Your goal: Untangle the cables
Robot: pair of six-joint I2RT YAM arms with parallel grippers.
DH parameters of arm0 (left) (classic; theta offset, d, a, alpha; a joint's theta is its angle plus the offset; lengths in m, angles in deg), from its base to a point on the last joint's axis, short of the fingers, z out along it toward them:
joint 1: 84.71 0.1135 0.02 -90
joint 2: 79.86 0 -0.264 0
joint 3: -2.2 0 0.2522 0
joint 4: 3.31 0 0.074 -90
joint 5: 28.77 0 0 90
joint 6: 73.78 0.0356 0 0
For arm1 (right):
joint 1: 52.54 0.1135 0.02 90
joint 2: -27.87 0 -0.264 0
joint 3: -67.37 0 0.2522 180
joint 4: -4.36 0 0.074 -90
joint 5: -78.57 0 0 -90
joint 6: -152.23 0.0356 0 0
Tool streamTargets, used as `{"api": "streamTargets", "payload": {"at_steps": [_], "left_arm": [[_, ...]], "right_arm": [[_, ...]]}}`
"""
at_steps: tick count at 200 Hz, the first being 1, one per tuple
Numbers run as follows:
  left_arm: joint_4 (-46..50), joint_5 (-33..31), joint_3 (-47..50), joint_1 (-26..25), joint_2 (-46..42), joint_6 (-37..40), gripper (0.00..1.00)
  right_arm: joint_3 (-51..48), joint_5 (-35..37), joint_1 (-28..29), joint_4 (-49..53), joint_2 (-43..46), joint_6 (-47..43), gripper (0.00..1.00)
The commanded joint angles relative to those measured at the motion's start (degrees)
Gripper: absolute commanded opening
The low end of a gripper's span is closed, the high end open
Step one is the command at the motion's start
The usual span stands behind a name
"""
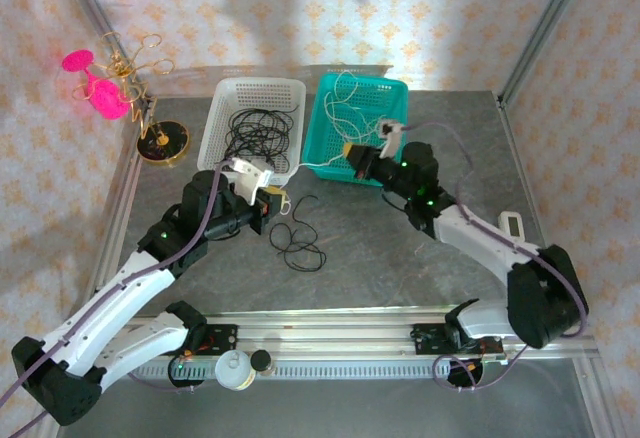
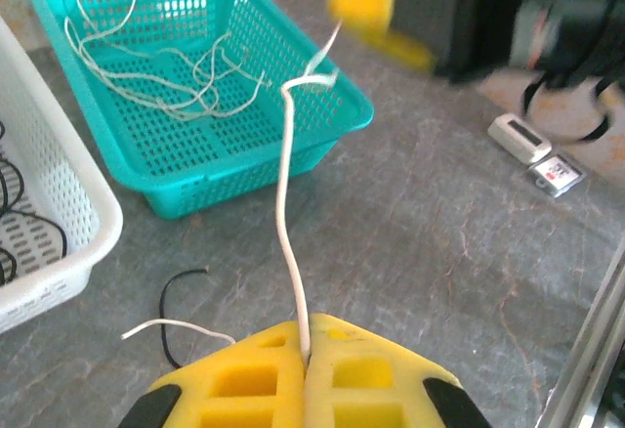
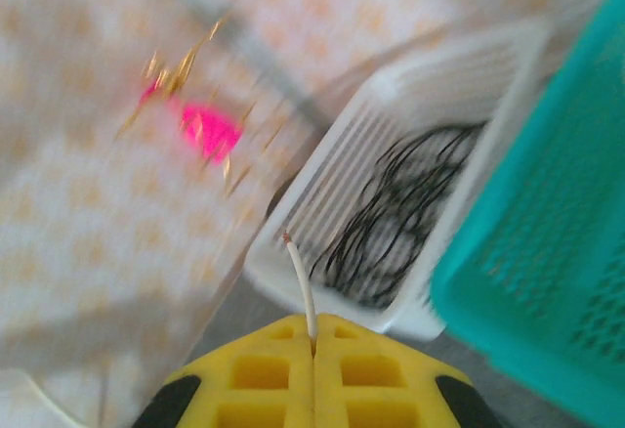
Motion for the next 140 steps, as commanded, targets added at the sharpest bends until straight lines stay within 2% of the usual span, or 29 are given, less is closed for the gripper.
{"api": "streamTargets", "payload": {"at_steps": [1,16,31,63,87,111,140], "left_arm": [[-3.4,0.6,2.8,-0.5,-0.3,-2.0,0.00],[-4.2,2.3,4.3,-0.5,0.4,-2.1,0.00],[-5.4,3.5,5.9,-0.6,1.2,-2.3,0.00],[-9.3,6.1,8.3,-1.6,3.4,-3.0,0.00],[-14.0,8.7,9.5,-3.1,5.9,-4.1,0.00],[-20.1,9.7,10.4,-3.8,8.4,-5.0,0.23],[-26.8,6.2,10.0,-3.8,10.6,-6.4,0.46]], "right_arm": [[3.1,15.0,-1.9,2.4,4.5,6.7,0.00],[5.4,20.5,-2.7,4.4,6.1,6.5,0.00],[7.7,22.4,-3.8,4.3,6.3,6.3,0.00],[13.6,22.7,-4.8,4.4,5.2,8.7,0.00],[16.6,20.1,-4.8,2.9,3.2,12.4,0.00],[20.5,14.7,-4.7,3.2,1.0,13.0,0.00],[23.3,10.1,-4.7,6.2,0.4,12.4,0.00]]}}
